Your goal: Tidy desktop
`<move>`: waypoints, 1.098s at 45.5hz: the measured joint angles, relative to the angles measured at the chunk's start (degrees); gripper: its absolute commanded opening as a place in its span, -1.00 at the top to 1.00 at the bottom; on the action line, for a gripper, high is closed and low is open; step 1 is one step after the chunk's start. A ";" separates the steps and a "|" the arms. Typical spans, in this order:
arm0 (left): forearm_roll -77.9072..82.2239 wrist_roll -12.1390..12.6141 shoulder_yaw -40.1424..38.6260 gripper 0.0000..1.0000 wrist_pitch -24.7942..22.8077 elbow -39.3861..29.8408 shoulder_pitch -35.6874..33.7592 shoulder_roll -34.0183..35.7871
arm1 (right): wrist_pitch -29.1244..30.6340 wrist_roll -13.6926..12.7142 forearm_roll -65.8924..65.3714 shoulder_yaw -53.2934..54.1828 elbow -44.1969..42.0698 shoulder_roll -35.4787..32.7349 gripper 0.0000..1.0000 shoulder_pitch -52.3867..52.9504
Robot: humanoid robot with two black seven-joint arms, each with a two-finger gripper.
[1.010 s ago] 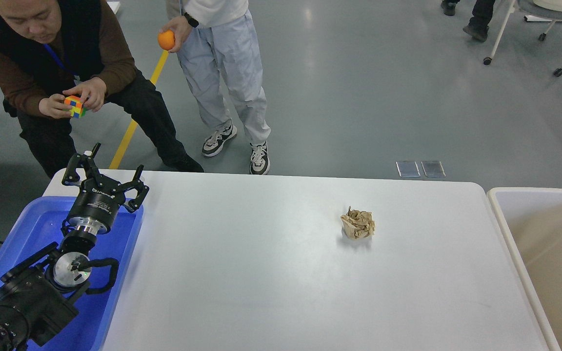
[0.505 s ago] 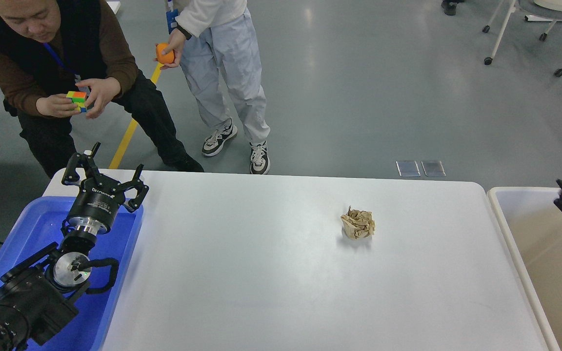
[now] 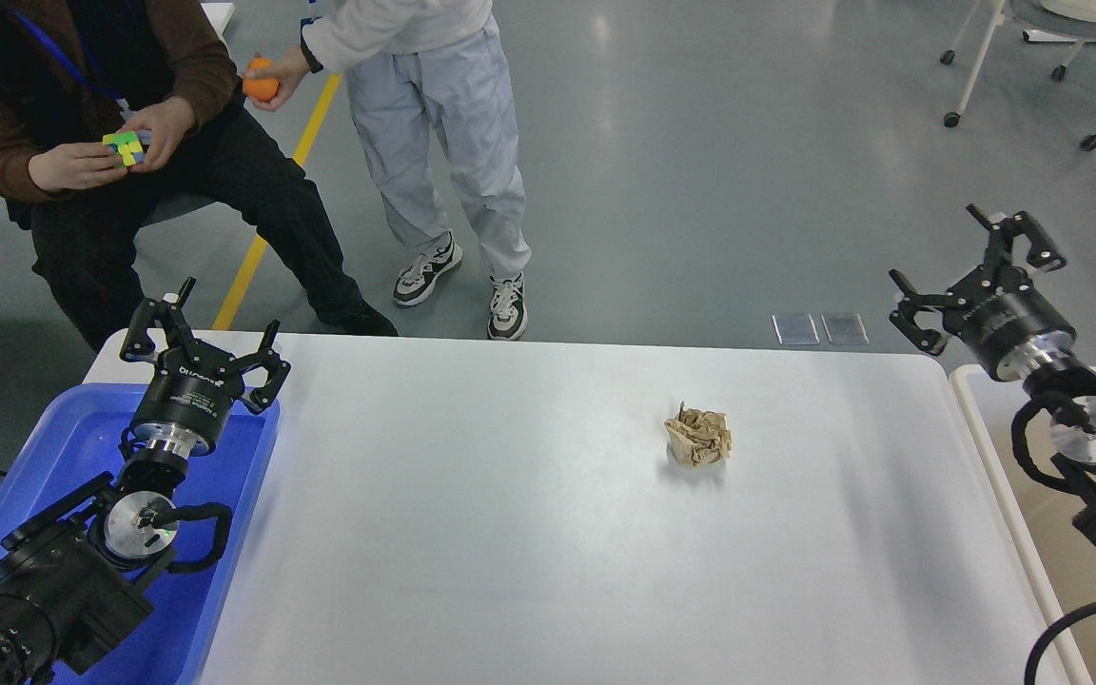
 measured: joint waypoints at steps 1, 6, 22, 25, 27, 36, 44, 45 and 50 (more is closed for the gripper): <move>0.00 0.00 0.00 -1.00 0.00 0.00 0.00 0.00 | 0.18 0.02 -0.06 0.03 0.22 0.89 -1.00 0.04; 0.00 0.00 0.00 -1.00 0.00 -0.01 0.00 0.00 | 0.60 0.11 -0.24 0.12 0.78 4.31 -1.00 0.37; -0.01 0.00 0.02 -1.00 0.00 -0.01 0.05 0.00 | 0.67 0.28 -0.39 0.57 0.76 14.48 -1.00 0.94; -0.01 0.00 0.01 -1.00 0.00 0.00 0.05 0.00 | 0.62 0.29 -0.34 0.57 0.60 15.87 -1.00 0.77; -0.01 0.00 0.02 -1.00 0.00 -0.01 0.05 0.00 | 0.61 0.31 -0.25 0.56 0.56 16.82 -1.00 0.72; -0.01 0.00 0.03 -1.00 0.00 0.00 0.02 0.00 | 0.61 0.79 0.15 0.57 -0.17 19.13 -1.00 0.41; -0.01 0.00 0.03 -1.00 0.00 0.00 0.01 0.00 | 0.61 0.96 0.26 0.57 -0.42 19.80 -1.00 -0.23; -0.01 0.00 0.03 -1.00 0.00 0.00 0.01 0.00 | 0.61 0.96 0.27 0.57 -0.44 19.86 -1.00 -0.34; -0.01 0.00 0.01 -1.00 0.00 0.00 0.01 0.00 | 0.69 1.02 0.31 0.55 -0.51 20.09 -1.00 -1.16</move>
